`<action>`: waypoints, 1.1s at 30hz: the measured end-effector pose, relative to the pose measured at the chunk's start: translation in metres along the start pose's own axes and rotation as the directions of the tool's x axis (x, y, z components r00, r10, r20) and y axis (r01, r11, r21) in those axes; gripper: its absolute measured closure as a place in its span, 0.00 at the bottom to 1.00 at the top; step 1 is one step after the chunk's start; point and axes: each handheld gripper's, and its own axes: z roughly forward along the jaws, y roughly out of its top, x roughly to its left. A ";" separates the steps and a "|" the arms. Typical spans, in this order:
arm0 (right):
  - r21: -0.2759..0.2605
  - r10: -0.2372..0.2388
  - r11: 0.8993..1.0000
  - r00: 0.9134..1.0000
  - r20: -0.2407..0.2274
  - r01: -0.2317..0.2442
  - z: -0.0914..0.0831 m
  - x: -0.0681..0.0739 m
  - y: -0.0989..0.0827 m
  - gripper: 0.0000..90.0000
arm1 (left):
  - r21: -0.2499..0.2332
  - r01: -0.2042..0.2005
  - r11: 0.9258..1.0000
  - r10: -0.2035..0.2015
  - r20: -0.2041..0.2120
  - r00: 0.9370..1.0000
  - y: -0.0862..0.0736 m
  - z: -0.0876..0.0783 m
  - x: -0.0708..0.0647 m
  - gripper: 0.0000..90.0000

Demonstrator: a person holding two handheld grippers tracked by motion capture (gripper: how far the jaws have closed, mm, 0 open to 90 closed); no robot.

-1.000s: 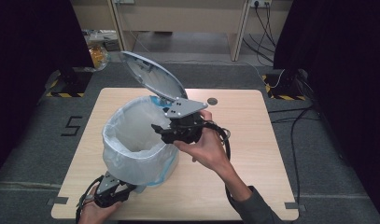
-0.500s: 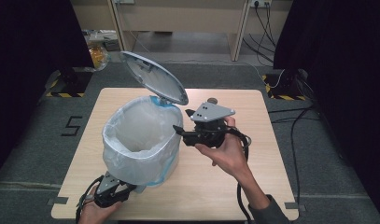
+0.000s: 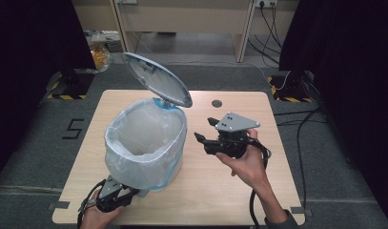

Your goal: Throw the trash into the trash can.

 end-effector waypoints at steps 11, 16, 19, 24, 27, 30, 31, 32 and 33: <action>0.042 0.030 0.999 0.998 0.055 -0.033 -0.011 -0.015 -0.037 0.40 | 0.004 -0.006 1.000 0.006 -0.001 1.000 0.000 0.000 0.000 0.69; 0.065 0.054 0.996 0.995 0.082 -0.059 -0.015 -0.022 -0.060 0.39 | 0.004 -0.005 1.000 0.006 -0.001 1.000 0.000 0.000 0.000 0.69; 0.074 0.068 0.994 0.993 0.096 -0.075 -0.016 -0.024 -0.071 0.39 | 0.004 -0.005 1.000 0.005 -0.001 1.000 0.000 0.000 0.000 0.69; 0.088 0.080 0.992 0.990 0.113 -0.091 -0.017 -0.027 -0.089 0.38 | 0.004 -0.005 1.000 0.005 -0.001 1.000 0.000 0.000 0.000 0.69; 0.093 0.088 0.991 0.990 0.112 -0.098 -0.017 -0.027 -0.098 0.38 | 0.004 -0.006 1.000 0.006 -0.001 1.000 0.000 0.000 0.000 0.69; 0.097 0.099 0.989 0.988 0.117 -0.111 -0.018 -0.027 -0.106 0.38 | 0.004 -0.006 1.000 0.006 -0.001 1.000 0.000 0.000 0.000 0.69; 0.095 0.100 0.989 0.988 0.120 -0.111 -0.018 -0.027 -0.108 0.37 | 0.004 -0.006 1.000 0.006 -0.001 1.000 0.000 0.000 0.000 0.69; 0.095 0.105 0.989 0.987 0.122 -0.117 -0.018 -0.027 -0.111 0.37 | 0.004 -0.006 1.000 0.006 -0.002 1.000 0.000 0.000 0.000 0.69; 0.100 0.108 0.988 0.986 0.124 -0.120 -0.018 -0.026 -0.116 0.37 | 0.004 -0.007 1.000 0.007 -0.002 1.000 0.000 0.000 0.000 0.69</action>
